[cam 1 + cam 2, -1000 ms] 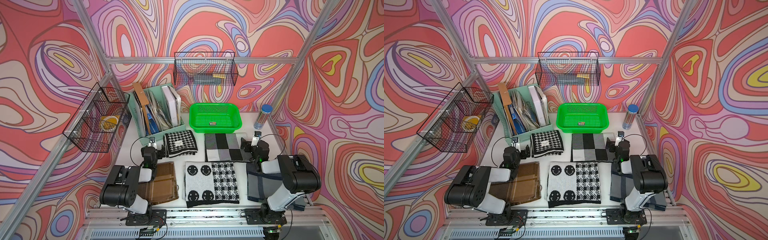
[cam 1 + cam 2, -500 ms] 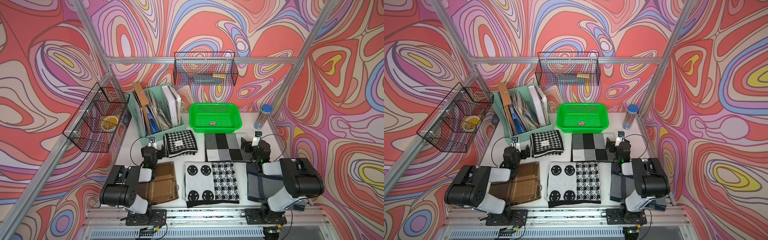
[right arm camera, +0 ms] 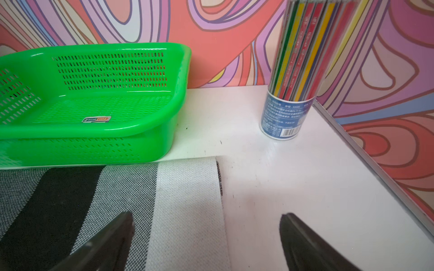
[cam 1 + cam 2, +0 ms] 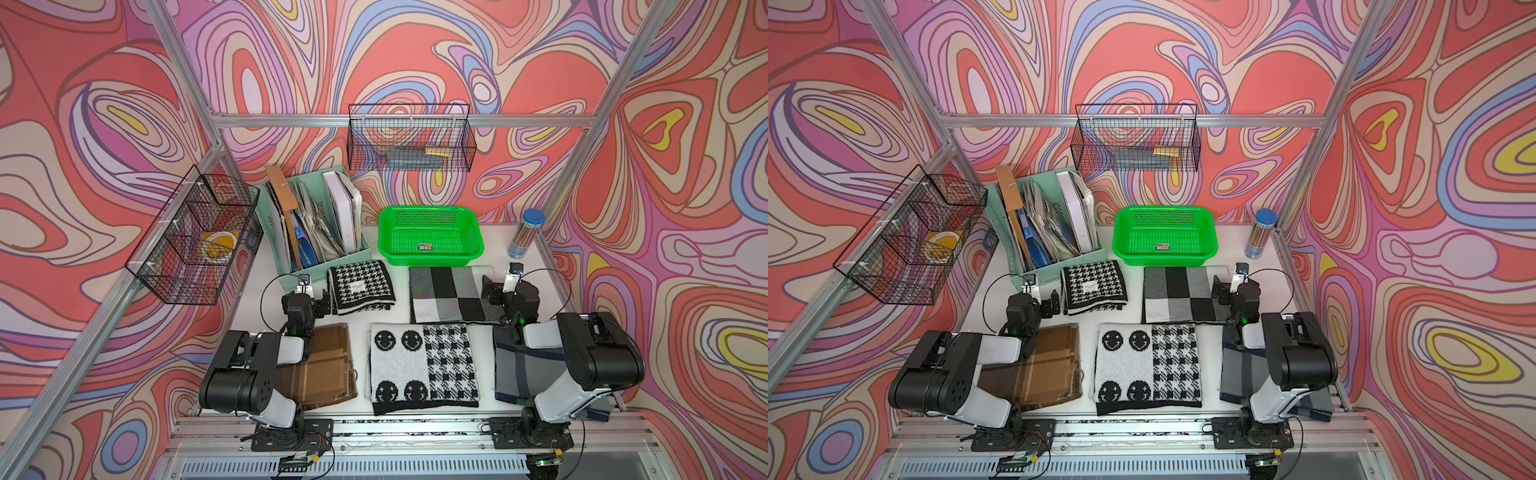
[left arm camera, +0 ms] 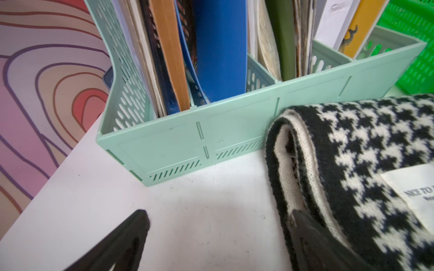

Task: Put the folded scarf in the basket
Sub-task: Pick up the scarf at the center of the board.

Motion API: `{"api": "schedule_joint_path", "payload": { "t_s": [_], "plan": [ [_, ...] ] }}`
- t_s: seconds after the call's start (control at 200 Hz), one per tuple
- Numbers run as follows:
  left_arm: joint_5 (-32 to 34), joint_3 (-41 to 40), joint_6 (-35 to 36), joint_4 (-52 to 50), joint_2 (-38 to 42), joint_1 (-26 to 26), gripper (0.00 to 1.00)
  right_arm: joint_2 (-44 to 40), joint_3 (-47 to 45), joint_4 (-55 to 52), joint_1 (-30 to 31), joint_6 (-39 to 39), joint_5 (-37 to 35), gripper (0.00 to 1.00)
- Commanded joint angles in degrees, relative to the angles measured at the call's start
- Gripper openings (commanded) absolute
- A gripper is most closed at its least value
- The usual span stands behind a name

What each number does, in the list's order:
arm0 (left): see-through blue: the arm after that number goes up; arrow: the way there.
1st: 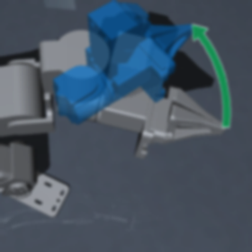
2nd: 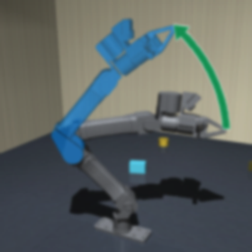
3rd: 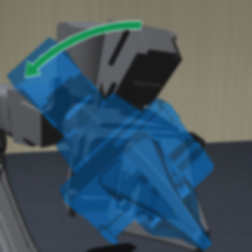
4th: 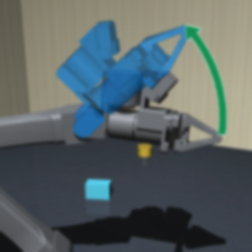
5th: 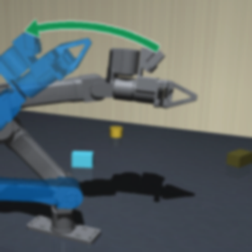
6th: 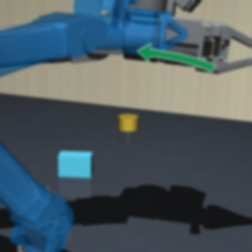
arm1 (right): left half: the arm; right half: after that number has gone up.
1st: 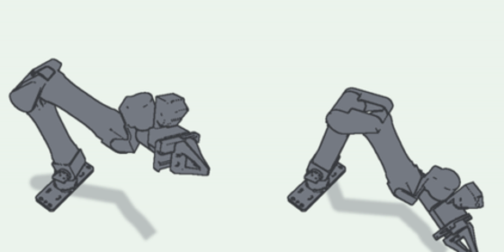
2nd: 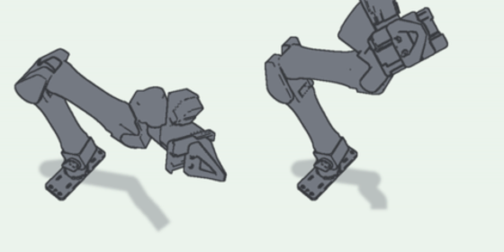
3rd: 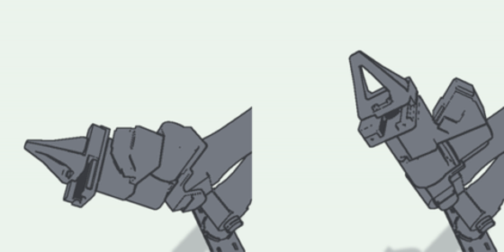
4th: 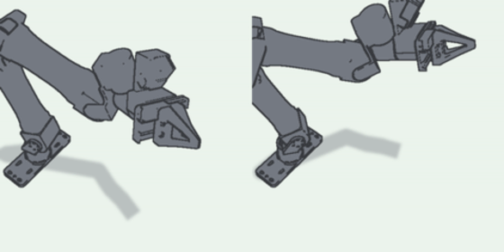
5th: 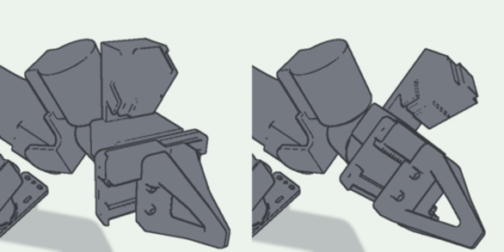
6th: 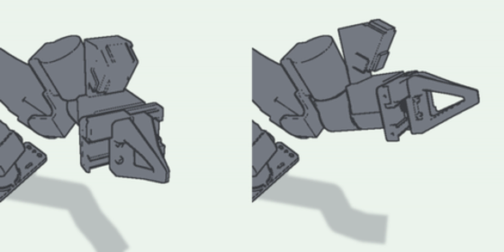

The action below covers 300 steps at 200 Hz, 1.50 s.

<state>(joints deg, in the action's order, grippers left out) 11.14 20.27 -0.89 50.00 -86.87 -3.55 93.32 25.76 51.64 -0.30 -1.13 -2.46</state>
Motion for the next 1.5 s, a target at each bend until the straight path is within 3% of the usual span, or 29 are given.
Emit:
{"api": "schedule_joint_path", "payload": {
  "t_s": [0.0,0.12,0.23,0.4,0.606,0.656,0.751,0.886,1.041,1.242,1.367,1.497],
  "plan": [
    [5.42,0.97,0.42,-6.18,9.28,-1.35,0.99,-7.57,-0.06,-4.18,0.27,-0.85,-2.17,0.98],
    [4.94,4.06,-4.29,-20.66,22.37,-2.17,0.99,-17.43,4.11,-18.99,0.3,-6.19,-2.71,0.98],
    [3.04,3.67,-13.23,-24.42,28.35,-2.16,0.99,-24.06,11.57,-39.39,0.28,-20.66,-11.46,0.98],
    [1.33,1.61,-38.09,-28.44,32.99,-1.79,0.99,-28.34,20.11,-65.66,-0.34,-37.08,-21.75,0.98],
    [-10.36,1.94,-45.29,-31.9,36.6,-0.99,0.99,-28.89,22.05,-67.32,-2.35,-35.55,-11.42,0.98],
    [-13.9,4.47,-46.64,-35.72,36.31,-1.11,0.94,-28.32,22.57,-67.5,-2.51,-35.06,-9.95,0.98],
    [-18.0,11.92,-46.28,-42.48,33.85,-3.94,0.86,-26.33,22.17,-65.19,-3.12,-33.44,-5.08,0.98],
    [-12.9,23.99,-40.19,-52.62,27.61,-15.37,0.85,-21.64,21.73,-63.44,-6.56,-34.45,2.11,0.98],
    [-13.64,31.8,-39.89,-52.44,18.38,-22.68,0.82,-14.9,20.72,-55.57,-13.28,-37.71,14.96,0.93],
    [-15.83,44.07,-40.06,-53.82,2.07,-29.69,0.72,-4.57,26.39,-56.9,-13.46,-33.08,15.21,0.84],
    [-19.18,49.52,-40.68,-53.6,-6.03,-31.72,0.57,-0.8,27.81,-56.03,-13.39,-32.87,16.47,0.79],
    [-17.85,52.23,-41.43,-53.97,-11.43,-33.68,0.57,3.62,30.68,-55.81,-13.41,-32.89,17.31,0.78]
  ]
}}
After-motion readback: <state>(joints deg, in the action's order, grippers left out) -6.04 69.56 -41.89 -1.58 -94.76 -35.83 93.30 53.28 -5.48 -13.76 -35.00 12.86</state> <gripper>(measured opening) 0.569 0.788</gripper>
